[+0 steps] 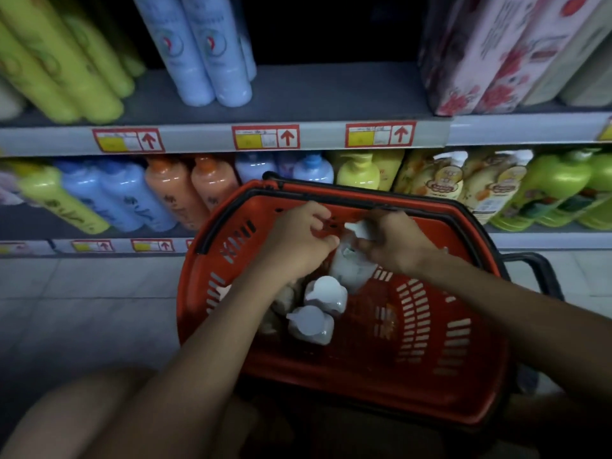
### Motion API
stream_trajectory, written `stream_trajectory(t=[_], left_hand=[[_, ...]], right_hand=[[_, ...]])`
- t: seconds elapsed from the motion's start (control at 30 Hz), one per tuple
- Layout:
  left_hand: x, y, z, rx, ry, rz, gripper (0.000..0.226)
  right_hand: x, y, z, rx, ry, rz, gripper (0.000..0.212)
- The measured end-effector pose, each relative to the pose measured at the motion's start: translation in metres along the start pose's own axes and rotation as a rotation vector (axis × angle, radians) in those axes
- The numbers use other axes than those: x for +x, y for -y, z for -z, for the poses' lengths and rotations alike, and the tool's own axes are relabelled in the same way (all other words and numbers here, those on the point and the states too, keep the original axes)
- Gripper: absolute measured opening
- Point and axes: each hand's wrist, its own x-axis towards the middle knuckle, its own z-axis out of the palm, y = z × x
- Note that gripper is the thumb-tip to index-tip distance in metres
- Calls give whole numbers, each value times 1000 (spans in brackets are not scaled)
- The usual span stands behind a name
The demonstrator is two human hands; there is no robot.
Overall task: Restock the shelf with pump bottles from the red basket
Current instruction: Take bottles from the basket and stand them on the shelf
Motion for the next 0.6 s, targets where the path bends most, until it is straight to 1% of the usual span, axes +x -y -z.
stream_trajectory(t=[0.13,0.2,0.23,0.27,0.33,0.47,0.53,0.6], left_hand=[[-7,-15,-18,-29,122,-157,64],[-17,-22,-24,-106,169,-218,80],[-22,-26,-24,-162,174,-234,84],[-27,-31,-23,-235,168,-245,84],[-38,-43,-19,-354,150,-262,76],[-60,-85,-7,-403,133,-310,61],[-73,-114,-2,-400,98,-378,59],[-86,-141,2,-457,72,-430,61]], right_hand=[[-29,23,64,3,-119,78,55],[-46,30,95,75,-196,123,61],[-55,33,108,121,-233,146,64],[-63,35,121,162,-268,160,67],[-79,39,147,237,-337,171,70],[-110,58,197,381,-456,240,72],[-126,67,223,458,-504,261,71],[-144,76,251,574,-579,276,63]])
